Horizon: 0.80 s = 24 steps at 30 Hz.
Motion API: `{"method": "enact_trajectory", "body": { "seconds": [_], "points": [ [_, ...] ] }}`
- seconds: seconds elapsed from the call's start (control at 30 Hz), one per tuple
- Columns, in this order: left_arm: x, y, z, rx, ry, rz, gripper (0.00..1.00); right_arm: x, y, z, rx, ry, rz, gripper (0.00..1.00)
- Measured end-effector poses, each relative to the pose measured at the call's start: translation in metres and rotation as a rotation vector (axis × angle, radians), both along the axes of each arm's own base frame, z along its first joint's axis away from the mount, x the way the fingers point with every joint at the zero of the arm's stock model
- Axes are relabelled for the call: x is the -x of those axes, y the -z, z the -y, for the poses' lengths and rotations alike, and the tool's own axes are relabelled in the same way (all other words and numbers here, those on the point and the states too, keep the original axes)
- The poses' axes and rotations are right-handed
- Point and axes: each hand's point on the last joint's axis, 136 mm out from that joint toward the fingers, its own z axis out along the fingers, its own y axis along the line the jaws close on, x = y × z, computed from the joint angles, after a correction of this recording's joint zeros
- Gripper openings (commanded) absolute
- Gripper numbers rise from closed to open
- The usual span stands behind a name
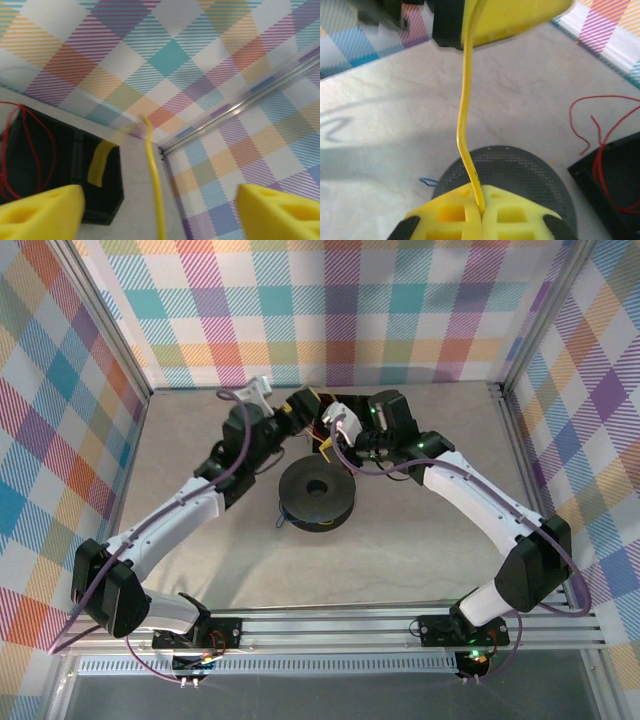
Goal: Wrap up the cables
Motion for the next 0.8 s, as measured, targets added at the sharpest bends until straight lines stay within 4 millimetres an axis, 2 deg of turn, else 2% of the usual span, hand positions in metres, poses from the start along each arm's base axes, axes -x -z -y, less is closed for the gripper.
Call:
{"method": "enact_trajectory", "body": {
  "seconds": [0.07, 0.17, 0.23, 0.3, 0.4, 0.5, 0.63, 0.7, 0.8],
  "points": [
    [-0.008, -0.013, -0.018, -0.003, 0.007, -0.030, 1.00, 0.003, 0.003, 0.005, 0.031, -0.014, 0.041, 0.00],
    [-0.014, -0.044, -0.041, -0.042, 0.025, -0.042, 1.00, 0.010, 0.012, 0.008, 0.085, -0.051, 0.108, 0.00],
    [-0.014, -0.061, -0.045, -0.084, 0.069, -0.043, 1.00, 0.016, 0.018, 0.007, 0.125, -0.080, 0.154, 0.00],
    [-0.011, -0.065, -0.039, -0.123, 0.144, -0.058, 1.00, 0.020, 0.022, 0.006, 0.156, -0.103, 0.190, 0.00],
    [-0.010, -0.047, -0.018, -0.175, 0.298, -0.121, 0.99, 0.025, 0.025, 0.002, 0.199, -0.133, 0.248, 0.00],
    [-0.008, -0.006, -0.002, -0.216, 0.414, -0.234, 0.94, 0.030, 0.030, -0.002, 0.244, -0.161, 0.300, 0.00],
    [-0.004, 0.040, 0.007, -0.261, 0.495, -0.371, 0.85, 0.036, 0.037, -0.005, 0.292, -0.186, 0.346, 0.00],
    [-0.001, 0.051, 0.009, -0.278, 0.515, -0.407, 0.73, 0.038, 0.039, -0.006, 0.310, -0.194, 0.362, 0.00],
    [0.002, 0.053, 0.011, -0.290, 0.538, -0.415, 0.53, 0.041, 0.042, -0.006, 0.328, -0.201, 0.378, 0.00]
  ]
}}
